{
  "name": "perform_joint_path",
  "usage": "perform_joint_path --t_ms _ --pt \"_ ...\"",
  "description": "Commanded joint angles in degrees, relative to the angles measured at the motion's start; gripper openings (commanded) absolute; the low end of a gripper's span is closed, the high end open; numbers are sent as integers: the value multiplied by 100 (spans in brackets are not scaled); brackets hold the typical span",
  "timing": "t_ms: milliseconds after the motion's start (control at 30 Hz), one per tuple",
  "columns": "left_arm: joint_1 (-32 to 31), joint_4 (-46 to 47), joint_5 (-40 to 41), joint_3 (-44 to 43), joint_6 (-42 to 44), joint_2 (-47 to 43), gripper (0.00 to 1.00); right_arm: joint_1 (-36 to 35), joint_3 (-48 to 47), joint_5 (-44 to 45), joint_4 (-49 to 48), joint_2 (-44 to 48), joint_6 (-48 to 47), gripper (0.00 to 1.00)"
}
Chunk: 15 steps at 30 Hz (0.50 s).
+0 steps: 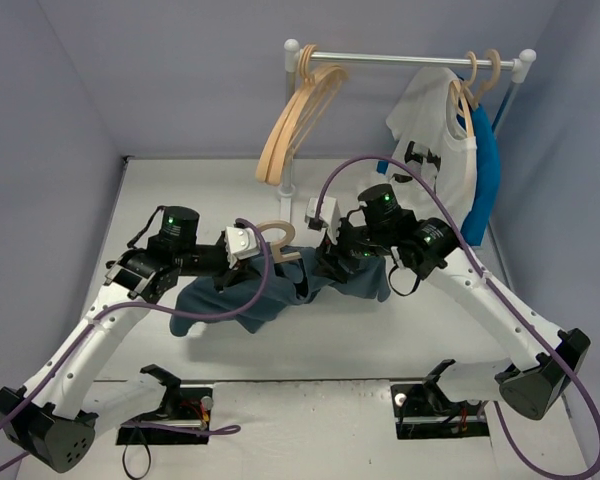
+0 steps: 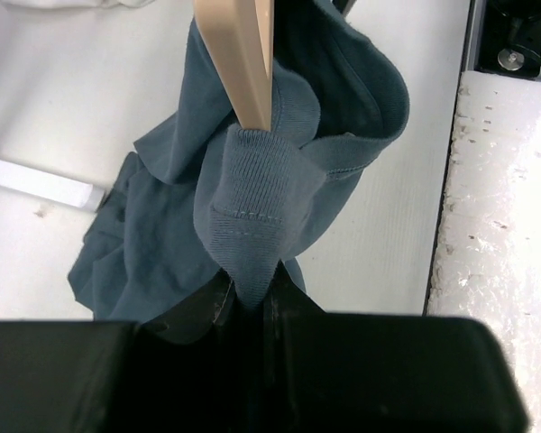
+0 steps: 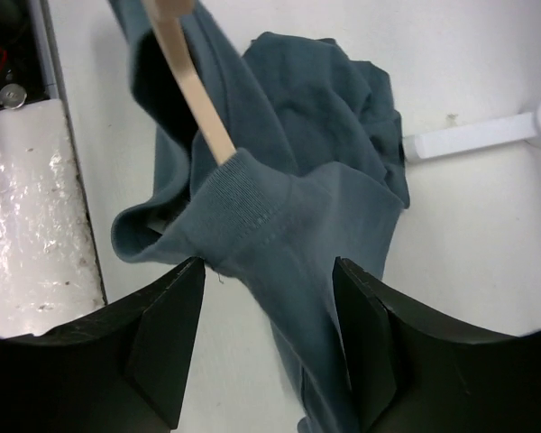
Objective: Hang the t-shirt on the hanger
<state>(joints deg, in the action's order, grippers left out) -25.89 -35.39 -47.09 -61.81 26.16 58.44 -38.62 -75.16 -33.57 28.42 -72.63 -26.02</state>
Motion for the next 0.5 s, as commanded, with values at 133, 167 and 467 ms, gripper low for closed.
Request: perform_joint_path --t_ms 133,167,467 --pt "31 -78 -571 -575 540 56 0 -132 52 -196 -55 36 -32 45" --pt "31 -114 -578 -578 576 44 0 -142 63 -189 -47 48 -49 41" --pt "35 -514 -545 -722 907 57 0 -164 112 -143 17 174 -185 15"
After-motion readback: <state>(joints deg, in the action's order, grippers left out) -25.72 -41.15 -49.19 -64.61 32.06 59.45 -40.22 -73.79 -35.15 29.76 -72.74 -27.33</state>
